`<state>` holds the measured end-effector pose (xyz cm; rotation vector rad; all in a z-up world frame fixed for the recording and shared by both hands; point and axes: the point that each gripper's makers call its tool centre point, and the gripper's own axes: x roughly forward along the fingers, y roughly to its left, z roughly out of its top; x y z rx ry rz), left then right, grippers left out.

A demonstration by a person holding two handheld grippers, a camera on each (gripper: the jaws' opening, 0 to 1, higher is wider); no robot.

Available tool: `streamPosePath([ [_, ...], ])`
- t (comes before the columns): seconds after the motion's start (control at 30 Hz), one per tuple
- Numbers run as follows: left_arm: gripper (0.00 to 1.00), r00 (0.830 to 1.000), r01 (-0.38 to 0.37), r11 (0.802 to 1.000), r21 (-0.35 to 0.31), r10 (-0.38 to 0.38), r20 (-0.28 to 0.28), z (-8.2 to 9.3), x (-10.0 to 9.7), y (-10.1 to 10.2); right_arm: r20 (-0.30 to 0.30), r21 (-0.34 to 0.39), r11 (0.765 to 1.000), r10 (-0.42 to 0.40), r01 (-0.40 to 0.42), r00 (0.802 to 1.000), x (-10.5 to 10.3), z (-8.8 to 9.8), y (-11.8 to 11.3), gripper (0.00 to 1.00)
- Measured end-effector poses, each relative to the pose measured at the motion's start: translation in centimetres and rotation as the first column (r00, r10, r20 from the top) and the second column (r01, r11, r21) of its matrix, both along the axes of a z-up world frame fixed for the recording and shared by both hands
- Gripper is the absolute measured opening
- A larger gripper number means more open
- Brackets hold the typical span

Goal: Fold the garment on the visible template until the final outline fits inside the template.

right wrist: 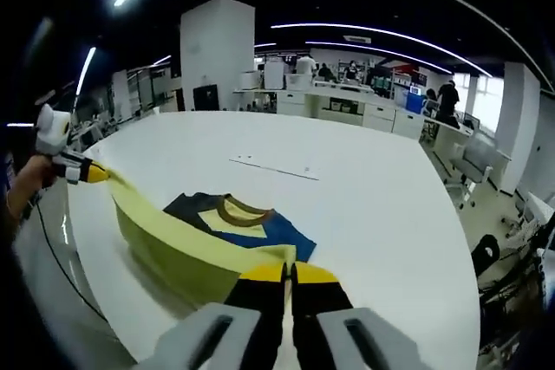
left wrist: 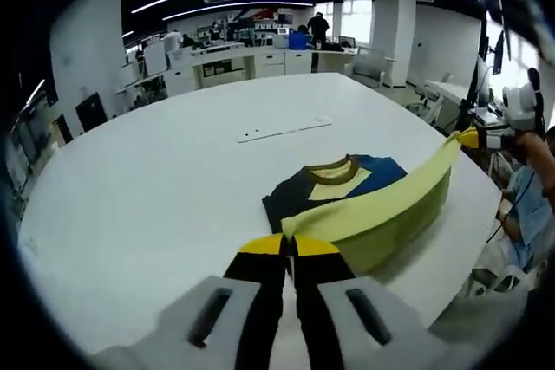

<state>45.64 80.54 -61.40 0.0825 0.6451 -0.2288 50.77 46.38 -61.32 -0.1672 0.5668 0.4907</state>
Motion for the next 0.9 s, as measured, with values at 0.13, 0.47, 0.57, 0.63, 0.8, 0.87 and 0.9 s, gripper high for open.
streamPosePath([
  [0.13, 0.0, 1.0, -0.008, 1.0, 0.001, 0.008, 0.029, 0.5, 1.8, -0.1, 0.005, -0.003, 1.0, -0.011, 0.011, 1.0, 1.7, -0.1, -0.1, 0.0],
  [0.47, 0.0, 0.996, -0.043, 0.996, 0.077, 0.037, 0.079, 0.7, 6.3, -0.1, 0.015, 0.04, 0.997, -0.072, 0.072, 0.997, 6.1, -0.3, -0.1, 0.0],
  [0.57, 0.0, 0.996, -0.057, 0.995, 0.082, 0.051, 0.076, 0.1, 7.7, 0.0, 0.017, 0.032, 0.996, -0.079, 0.078, 0.997, 7.3, -0.8, 0.0, 0.0],
  [0.63, 0.0, 0.995, -0.07, 0.995, 0.077, 0.064, 0.077, -0.3, 8.5, 0.2, 0.018, 0.029, 0.996, -0.084, 0.083, 0.996, 8.0, -1.1, 0.0, 0.0],
  [0.8, 0.0, 0.992, -0.105, 0.993, 0.056, 0.101, 0.075, -1.5, 10.5, 0.7, 0.006, 0.043, 0.993, -0.113, 0.113, 0.994, 9.8, -2.3, 0.0, 0.0],
  [0.87, 0.0, 0.991, -0.122, 0.991, 0.048, 0.118, 0.065, -2.2, 11.2, 0.9, -0.002, 0.049, 0.991, -0.124, 0.124, 0.992, 10.3, -2.8, 0.1, 0.0],
  [0.9, 0.0, 0.99, -0.127, 0.991, 0.04, 0.124, 0.066, -2.5, 11.7, 1.1, -0.006, 0.057, 0.989, -0.137, 0.137, 0.991, 10.7, -3.2, 0.1, 0.0],
])
